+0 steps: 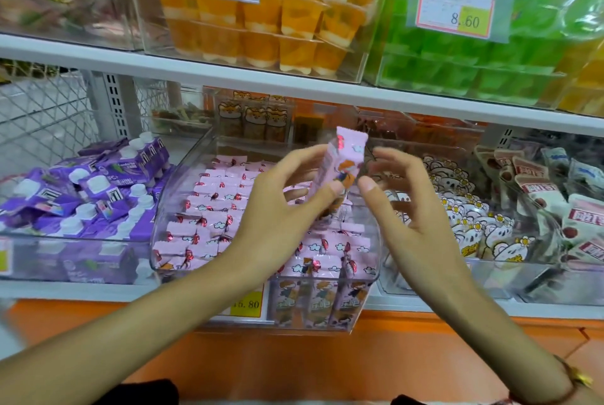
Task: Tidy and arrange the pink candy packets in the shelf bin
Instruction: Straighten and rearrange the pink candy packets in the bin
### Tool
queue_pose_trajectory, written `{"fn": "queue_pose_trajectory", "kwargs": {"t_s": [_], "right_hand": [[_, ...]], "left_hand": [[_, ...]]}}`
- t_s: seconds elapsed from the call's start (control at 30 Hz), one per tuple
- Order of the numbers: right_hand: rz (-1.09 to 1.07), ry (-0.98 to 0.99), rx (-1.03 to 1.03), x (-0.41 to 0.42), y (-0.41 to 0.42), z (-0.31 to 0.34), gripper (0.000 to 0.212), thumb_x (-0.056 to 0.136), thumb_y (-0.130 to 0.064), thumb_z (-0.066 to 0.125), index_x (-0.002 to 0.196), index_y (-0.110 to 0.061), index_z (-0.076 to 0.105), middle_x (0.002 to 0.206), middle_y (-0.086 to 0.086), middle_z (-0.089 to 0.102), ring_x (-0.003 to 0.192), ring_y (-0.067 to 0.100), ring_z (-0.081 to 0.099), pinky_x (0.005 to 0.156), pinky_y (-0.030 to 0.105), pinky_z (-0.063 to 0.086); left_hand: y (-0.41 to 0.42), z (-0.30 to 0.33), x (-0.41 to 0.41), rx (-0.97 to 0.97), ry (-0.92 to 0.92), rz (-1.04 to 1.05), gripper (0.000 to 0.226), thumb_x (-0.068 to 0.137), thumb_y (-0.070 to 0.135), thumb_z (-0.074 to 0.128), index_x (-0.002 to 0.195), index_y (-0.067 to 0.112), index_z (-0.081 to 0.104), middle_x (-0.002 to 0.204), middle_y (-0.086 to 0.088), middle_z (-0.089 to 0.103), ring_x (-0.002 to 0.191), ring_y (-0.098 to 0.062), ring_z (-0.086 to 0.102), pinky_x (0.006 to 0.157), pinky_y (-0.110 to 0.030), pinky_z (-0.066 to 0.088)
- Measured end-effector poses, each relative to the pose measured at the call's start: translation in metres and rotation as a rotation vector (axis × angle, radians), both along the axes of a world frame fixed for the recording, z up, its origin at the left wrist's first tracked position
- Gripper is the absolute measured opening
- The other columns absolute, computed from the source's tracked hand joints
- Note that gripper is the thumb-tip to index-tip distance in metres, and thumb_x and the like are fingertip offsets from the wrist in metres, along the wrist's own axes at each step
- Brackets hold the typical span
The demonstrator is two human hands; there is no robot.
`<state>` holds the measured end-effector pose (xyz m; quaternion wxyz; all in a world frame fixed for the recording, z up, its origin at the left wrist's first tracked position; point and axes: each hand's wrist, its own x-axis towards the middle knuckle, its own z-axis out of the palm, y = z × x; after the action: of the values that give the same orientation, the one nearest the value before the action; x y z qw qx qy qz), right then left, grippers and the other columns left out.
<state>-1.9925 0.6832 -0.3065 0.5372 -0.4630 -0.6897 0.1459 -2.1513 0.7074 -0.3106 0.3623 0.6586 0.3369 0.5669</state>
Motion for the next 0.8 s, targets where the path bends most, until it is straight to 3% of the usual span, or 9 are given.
{"fn": "queue_pose_trajectory", "kwargs": {"t_s": [0.1, 0.17, 0.27, 0.4, 0.53, 0.7, 0.8], "right_hand": [[0.035, -0.065, 0.091, 0.001, 0.0, -0.001, 0.046, 0.089, -0.038, 0.056, 0.132, -0.036, 0.04, 0.116, -0.03, 0.049, 0.106, 0.005, 0.054, 0.08, 0.014, 0.044], [0.054, -0.103, 0.135, 0.001, 0.001, -0.003, 0.038, 0.09, -0.032, 0.056, 0.126, -0.034, 0.044, 0.115, -0.029, 0.052, 0.106, 0.002, 0.055, 0.08, 0.015, 0.045], [-0.006, -0.053, 0.203, 0.006, 0.007, -0.001, 0.027, 0.089, -0.027, 0.058, 0.109, -0.036, 0.043, 0.1, -0.031, 0.053, 0.088, -0.002, 0.056, 0.074, 0.019, 0.048], [-0.214, -0.188, 0.323, 0.021, 0.018, 0.002, 0.028, 0.092, -0.02, 0.06, 0.111, -0.024, 0.04, 0.102, -0.025, 0.049, 0.095, -0.01, 0.048, 0.083, 0.012, 0.042], [-0.196, -0.409, 0.258, 0.023, 0.025, 0.001, 0.025, 0.093, -0.021, 0.056, 0.116, -0.014, 0.047, 0.109, 0.0, 0.054, 0.096, 0.011, 0.054, 0.079, 0.018, 0.04], [-0.18, -0.777, 0.211, 0.014, 0.04, 0.008, 0.025, 0.094, -0.022, 0.055, 0.117, -0.016, 0.047, 0.111, 0.004, 0.055, 0.099, 0.02, 0.05, 0.075, 0.03, 0.041], [-0.15, -0.836, 0.036, 0.01, 0.047, 0.001, 0.026, 0.093, -0.024, 0.054, 0.117, -0.016, 0.048, 0.113, 0.005, 0.059, 0.104, 0.023, 0.051, 0.077, 0.038, 0.045]], "left_hand": [[0.0, -0.005, 0.003, 0.063, 0.105, -0.055, 0.043, 0.082, 0.031, 0.066, 0.124, 0.031, 0.058, 0.12, 0.02, 0.062, 0.112, 0.005, 0.056, 0.098, -0.019, 0.045], [0.001, -0.009, 0.005, 0.071, 0.106, -0.093, 0.044, 0.081, 0.029, 0.068, 0.124, 0.032, 0.058, 0.119, 0.021, 0.062, 0.111, 0.006, 0.057, 0.096, -0.015, 0.045], [0.009, -0.013, 0.003, 0.079, 0.177, -0.051, 0.052, 0.081, 0.033, 0.069, 0.131, 0.031, 0.054, 0.125, 0.019, 0.06, 0.117, 0.008, 0.052, 0.101, -0.018, 0.041], [0.022, -0.021, -0.01, 0.249, 0.71, 0.099, 0.044, 0.094, 0.039, 0.052, 0.137, 0.035, 0.043, 0.139, 0.021, 0.045, 0.126, 0.003, 0.037, 0.099, -0.023, 0.035], [0.03, -0.032, -0.016, 0.334, 1.098, 0.045, 0.041, 0.101, 0.041, 0.033, 0.138, 0.029, 0.044, 0.142, 0.014, 0.046, 0.13, -0.006, 0.036, 0.105, -0.026, 0.032], [0.033, -0.036, -0.015, 0.363, 1.143, 0.078, 0.042, 0.101, 0.043, 0.027, 0.136, 0.029, 0.045, 0.139, 0.012, 0.048, 0.127, -0.008, 0.038, 0.102, -0.027, 0.032], [0.034, -0.037, -0.014, 0.347, 1.14, 0.085, 0.041, 0.101, 0.043, 0.027, 0.136, 0.03, 0.044, 0.138, 0.012, 0.048, 0.126, -0.008, 0.038, 0.101, -0.028, 0.033]]}}
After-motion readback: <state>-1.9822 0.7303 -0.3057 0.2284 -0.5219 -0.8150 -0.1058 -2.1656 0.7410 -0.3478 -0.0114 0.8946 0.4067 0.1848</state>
